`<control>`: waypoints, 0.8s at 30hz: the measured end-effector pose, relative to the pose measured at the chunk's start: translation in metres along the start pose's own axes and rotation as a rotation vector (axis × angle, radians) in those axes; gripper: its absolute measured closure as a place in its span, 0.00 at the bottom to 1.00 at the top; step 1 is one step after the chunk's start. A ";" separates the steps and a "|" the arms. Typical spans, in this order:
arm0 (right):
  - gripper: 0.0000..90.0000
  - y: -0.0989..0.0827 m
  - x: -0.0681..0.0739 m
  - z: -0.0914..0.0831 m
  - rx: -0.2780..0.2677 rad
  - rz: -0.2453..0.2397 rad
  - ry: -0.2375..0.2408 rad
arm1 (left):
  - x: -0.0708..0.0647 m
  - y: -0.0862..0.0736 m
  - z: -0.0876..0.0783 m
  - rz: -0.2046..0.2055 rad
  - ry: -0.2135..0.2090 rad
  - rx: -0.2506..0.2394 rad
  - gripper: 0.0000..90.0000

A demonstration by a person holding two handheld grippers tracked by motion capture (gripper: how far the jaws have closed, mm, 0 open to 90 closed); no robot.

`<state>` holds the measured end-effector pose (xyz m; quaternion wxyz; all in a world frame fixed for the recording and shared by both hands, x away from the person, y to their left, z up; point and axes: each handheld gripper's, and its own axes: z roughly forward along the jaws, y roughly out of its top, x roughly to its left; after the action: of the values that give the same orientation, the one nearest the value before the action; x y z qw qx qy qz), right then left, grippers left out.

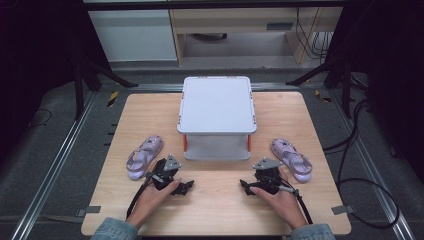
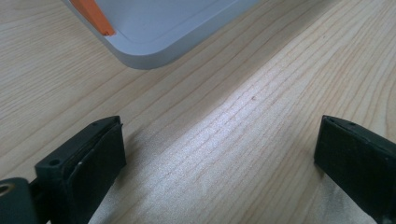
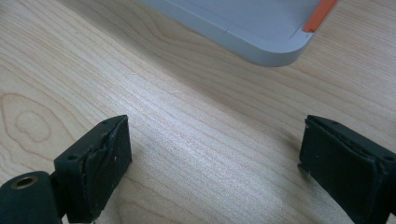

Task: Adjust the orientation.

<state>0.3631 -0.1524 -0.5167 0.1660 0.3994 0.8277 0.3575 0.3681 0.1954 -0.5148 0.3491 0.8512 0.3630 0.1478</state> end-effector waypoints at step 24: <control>0.10 -0.001 0.000 0.000 0.000 0.004 -0.004 | 0.022 0.010 -0.085 -0.073 0.088 -0.153 0.27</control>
<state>0.3623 -0.1527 -0.5168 0.1672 0.4018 0.8264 0.3572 0.3454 0.2483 -0.4472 0.4019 0.8011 0.3962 0.1994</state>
